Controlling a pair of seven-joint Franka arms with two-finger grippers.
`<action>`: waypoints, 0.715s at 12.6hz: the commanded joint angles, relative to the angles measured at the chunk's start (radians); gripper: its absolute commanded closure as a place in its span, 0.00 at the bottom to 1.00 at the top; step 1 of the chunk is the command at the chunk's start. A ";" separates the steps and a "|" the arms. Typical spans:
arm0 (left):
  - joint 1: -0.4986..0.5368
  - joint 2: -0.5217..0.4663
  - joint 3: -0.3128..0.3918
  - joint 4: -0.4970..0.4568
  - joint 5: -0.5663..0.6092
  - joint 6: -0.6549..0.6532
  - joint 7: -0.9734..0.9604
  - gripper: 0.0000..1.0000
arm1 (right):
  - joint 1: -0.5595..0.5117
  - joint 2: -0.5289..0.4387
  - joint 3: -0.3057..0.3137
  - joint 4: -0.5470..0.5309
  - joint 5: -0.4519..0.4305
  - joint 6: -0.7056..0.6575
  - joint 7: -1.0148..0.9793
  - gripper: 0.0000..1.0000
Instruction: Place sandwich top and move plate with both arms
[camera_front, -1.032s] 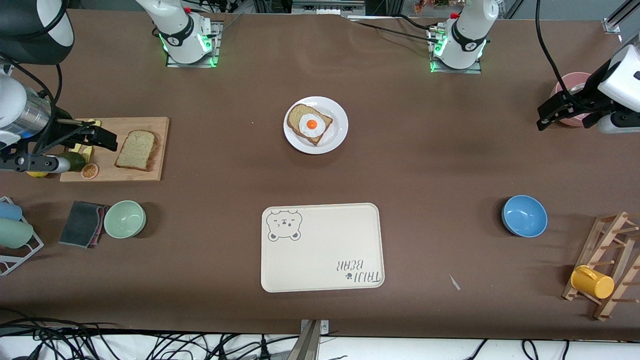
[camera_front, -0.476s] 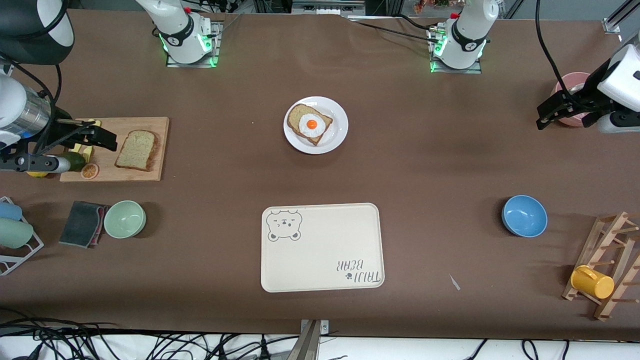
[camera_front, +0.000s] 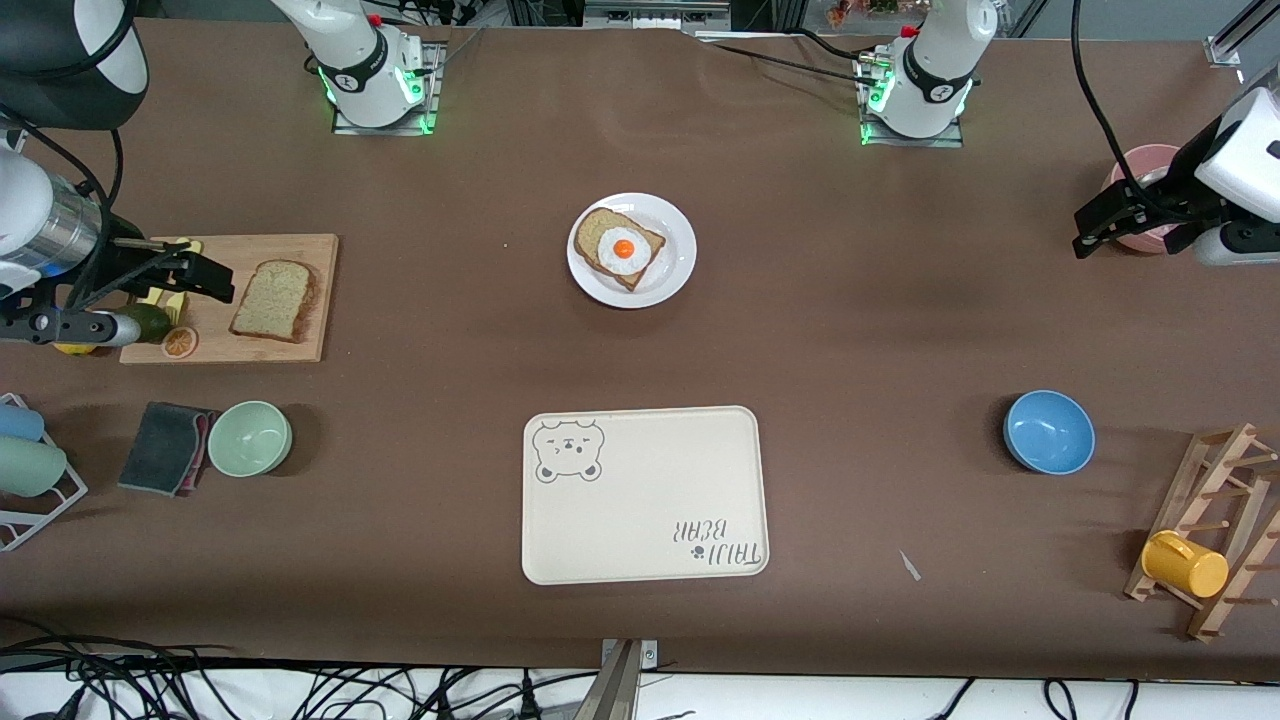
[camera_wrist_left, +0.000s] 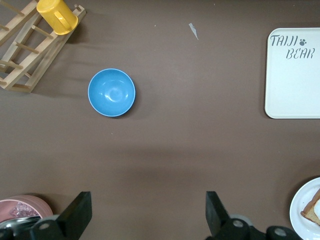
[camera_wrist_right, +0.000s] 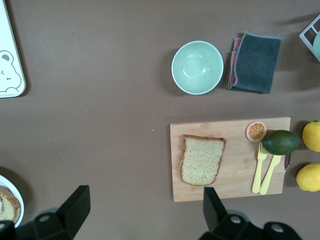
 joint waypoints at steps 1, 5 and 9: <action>-0.002 0.011 0.000 0.032 -0.025 -0.030 -0.010 0.00 | -0.004 0.017 0.002 0.028 -0.016 0.015 -0.015 0.00; -0.002 0.011 -0.004 0.032 -0.025 -0.033 -0.010 0.00 | -0.007 0.018 0.001 0.025 -0.016 0.024 -0.013 0.00; -0.002 0.011 -0.006 0.032 -0.025 -0.035 -0.011 0.00 | -0.009 0.030 -0.001 0.011 -0.005 0.041 -0.050 0.00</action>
